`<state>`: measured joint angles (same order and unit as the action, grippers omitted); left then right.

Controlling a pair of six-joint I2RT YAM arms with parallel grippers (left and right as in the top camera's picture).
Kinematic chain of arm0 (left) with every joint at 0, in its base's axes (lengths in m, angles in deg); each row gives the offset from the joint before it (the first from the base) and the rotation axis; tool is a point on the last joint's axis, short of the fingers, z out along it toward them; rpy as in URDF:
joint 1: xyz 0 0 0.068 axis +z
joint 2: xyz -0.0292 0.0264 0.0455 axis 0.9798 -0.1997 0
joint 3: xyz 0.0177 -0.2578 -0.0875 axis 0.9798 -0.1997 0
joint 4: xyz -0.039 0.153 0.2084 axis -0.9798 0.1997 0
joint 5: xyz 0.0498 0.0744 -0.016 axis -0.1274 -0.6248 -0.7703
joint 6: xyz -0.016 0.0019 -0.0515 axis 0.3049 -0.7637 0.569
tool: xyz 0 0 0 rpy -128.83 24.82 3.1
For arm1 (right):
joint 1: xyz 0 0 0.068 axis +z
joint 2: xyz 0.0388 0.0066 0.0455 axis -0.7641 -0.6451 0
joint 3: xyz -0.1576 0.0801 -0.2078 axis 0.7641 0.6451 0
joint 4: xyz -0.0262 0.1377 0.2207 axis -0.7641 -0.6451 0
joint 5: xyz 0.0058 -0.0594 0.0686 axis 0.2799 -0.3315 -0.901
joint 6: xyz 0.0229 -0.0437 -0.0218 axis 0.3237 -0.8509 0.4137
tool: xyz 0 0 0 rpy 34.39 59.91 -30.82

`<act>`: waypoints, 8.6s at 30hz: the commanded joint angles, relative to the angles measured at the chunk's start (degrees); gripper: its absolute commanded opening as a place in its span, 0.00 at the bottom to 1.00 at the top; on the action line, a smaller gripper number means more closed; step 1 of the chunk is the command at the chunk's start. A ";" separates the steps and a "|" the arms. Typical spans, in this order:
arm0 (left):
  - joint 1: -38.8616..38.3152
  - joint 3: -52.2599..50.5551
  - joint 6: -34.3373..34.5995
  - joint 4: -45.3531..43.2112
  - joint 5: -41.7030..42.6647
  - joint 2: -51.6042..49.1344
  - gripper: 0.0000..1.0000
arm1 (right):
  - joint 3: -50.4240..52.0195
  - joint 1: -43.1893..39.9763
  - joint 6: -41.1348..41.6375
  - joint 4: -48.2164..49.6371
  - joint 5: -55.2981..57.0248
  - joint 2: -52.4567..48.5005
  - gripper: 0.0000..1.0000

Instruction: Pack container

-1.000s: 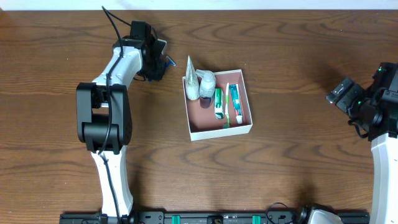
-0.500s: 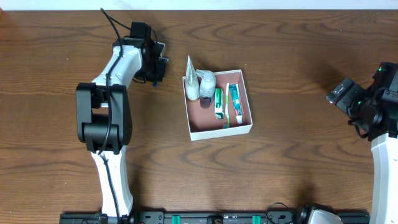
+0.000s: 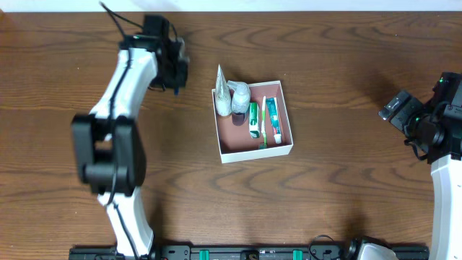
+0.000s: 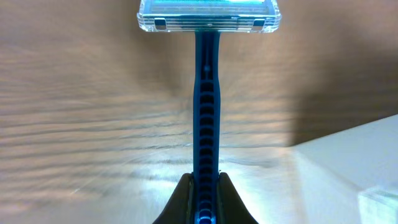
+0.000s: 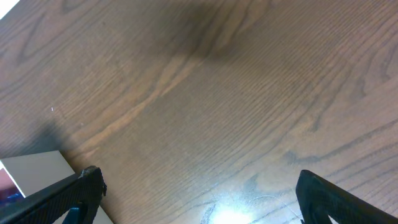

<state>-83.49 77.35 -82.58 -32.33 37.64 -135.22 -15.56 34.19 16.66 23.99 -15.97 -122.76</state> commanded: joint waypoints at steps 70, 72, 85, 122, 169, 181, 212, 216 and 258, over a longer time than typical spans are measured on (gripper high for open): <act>-38.14 -0.35 43.41 0.02 -8.50 0.33 0.36 | -0.68 -0.31 -0.44 -0.04 0.79 0.35 0.99; -38.14 -0.35 43.41 0.00 -8.50 0.33 0.39 | -0.68 -0.31 -0.44 -0.07 0.76 0.35 0.99; -37.66 0.26 43.10 -0.07 -7.28 3.56 0.39 | -0.68 -0.31 -0.44 -0.04 0.76 0.35 0.99; -38.66 0.70 27.65 35.47 -44.83 72.28 0.98 | -0.68 -0.31 -0.44 -0.04 0.76 0.35 0.99; 2.73 -87.95 18.69 -56.87 -6.03 115.75 0.98 | -0.68 -0.31 -0.44 -0.04 0.76 0.35 0.99; 3.72 -97.63 15.26 -56.85 -5.20 115.78 0.98 | -0.68 -0.31 -0.44 -0.04 0.76 0.35 0.99; 3.67 -99.71 15.06 -45.59 -5.42 115.65 0.98 | -0.68 -0.31 -0.44 -0.07 0.76 0.35 0.99; 3.67 -99.71 15.06 -45.59 -5.42 115.65 0.98 | -0.68 -0.31 -0.44 -0.07 0.76 0.35 0.99; 3.67 -99.71 15.06 -45.59 -5.42 115.65 0.98 | 45.33 17.20 -18.32 28.39 -8.74 57.40 0.99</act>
<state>-80.06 -21.60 -66.58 -80.13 31.36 -19.95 25.42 50.82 9.78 47.62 -18.46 -66.76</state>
